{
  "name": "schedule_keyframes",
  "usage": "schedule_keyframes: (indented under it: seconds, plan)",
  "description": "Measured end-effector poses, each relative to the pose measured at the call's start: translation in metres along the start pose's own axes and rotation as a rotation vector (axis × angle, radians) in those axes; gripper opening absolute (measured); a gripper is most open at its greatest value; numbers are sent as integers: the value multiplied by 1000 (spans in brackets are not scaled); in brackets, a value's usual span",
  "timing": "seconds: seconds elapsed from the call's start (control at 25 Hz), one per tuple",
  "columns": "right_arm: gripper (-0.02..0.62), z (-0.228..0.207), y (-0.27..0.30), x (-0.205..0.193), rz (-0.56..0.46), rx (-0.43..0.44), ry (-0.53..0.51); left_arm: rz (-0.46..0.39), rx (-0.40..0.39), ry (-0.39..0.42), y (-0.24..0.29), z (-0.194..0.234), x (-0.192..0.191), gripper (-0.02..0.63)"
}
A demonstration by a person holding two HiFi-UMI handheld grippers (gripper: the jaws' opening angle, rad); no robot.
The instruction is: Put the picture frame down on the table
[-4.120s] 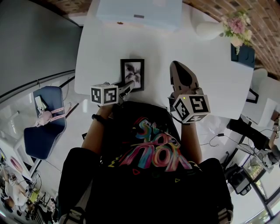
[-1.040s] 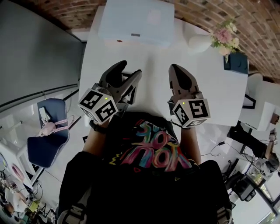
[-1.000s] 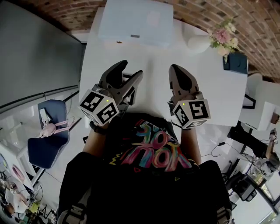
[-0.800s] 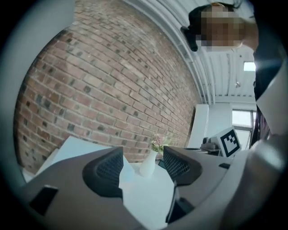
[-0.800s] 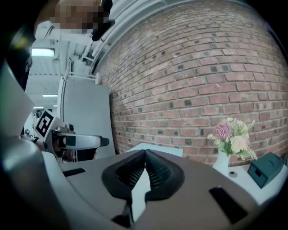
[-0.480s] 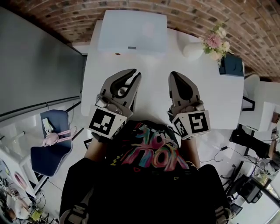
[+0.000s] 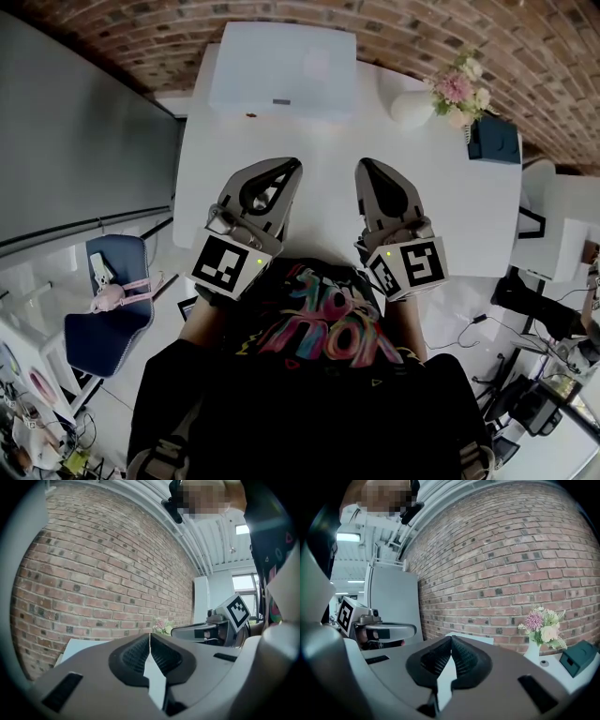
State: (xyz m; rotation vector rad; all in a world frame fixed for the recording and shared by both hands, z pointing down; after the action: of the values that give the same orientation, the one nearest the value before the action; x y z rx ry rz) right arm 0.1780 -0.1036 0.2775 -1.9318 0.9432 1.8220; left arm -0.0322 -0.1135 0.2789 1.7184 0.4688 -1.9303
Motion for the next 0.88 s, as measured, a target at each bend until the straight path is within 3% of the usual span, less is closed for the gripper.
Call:
schedule_keyframes:
  seconds: [0.88]
  plan:
    - [17, -2, -12, -4, 13, -2, 5, -1, 10, 14, -6, -3, -1, 28]
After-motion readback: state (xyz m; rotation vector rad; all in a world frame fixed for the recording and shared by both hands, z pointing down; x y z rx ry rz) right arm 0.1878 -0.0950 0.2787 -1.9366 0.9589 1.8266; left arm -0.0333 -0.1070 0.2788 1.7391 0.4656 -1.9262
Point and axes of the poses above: the fingertips, and each gripper's own axes: y forward along the fingers, z to its left, x out of its top, the point moved 10 cm from there along -y, backward along the fingers, and after that the axes turned 10 degrees about x, right-handed, at the moved point
